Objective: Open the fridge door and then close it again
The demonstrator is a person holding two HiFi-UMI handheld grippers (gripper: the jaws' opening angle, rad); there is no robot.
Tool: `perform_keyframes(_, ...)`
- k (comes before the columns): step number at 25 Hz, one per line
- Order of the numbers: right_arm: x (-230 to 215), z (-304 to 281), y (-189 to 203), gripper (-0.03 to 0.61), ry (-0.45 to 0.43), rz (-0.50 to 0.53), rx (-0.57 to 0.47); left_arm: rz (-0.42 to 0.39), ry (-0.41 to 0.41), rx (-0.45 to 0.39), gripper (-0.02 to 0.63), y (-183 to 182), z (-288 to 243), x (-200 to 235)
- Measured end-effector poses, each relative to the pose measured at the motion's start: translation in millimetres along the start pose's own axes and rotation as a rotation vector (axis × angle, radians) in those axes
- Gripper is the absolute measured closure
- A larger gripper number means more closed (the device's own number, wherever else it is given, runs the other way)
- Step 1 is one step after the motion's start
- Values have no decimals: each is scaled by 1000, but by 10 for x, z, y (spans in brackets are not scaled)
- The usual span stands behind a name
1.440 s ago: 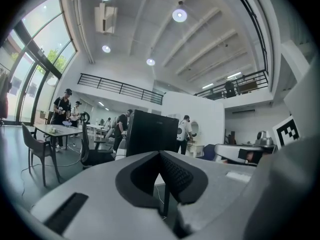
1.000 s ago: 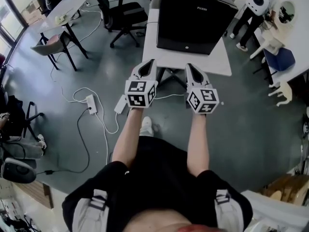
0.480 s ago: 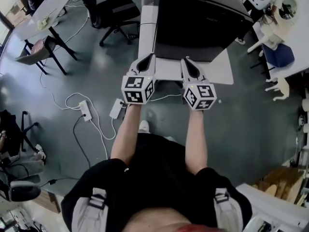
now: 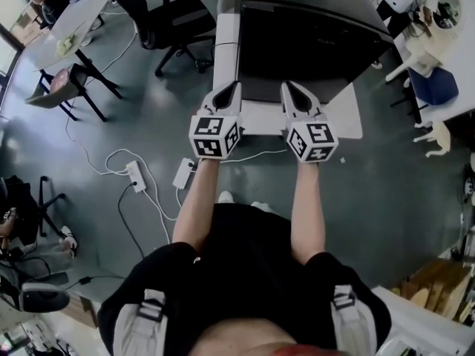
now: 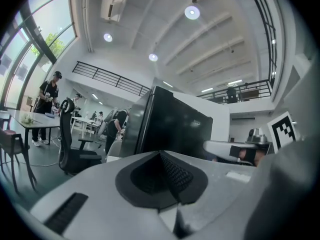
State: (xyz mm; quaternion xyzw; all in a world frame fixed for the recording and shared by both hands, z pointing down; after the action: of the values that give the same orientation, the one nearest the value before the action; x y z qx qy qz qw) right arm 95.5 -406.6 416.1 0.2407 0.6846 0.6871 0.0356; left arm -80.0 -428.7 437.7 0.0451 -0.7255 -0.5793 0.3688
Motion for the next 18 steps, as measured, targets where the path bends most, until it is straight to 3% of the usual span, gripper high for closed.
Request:
perform_keyframes(5, -63, -256, -507, 581, -119, 253, -41, -28, 42, -40, 614, -171, -147, 18)
perform_keyframes(7, -93, -369, -716, 507, -168, 380, -29, -61, 60, -43, 608, -251, -233, 38)
perform_keyframes(12, -208, -661, -1106, 450, -229, 725, 51, -148, 87, -31, 503, -428, -491, 75)
perform_keyframes(18, -301, -922, -1321, 435, -246, 957, 195, -241, 128, 37, 388, -532, -832, 96)
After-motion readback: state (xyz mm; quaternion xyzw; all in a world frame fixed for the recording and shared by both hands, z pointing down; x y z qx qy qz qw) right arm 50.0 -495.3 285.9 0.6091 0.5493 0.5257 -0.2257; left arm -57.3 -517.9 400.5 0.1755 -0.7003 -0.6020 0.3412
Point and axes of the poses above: the fingertips, and each gripper's own axes: z backward along the fingers, x to its left, y out of its underside, the point moved 6 cm from there along z, backward along the fingers, and after that the axes turned 15 degrees about z, right-handed, at the moved point
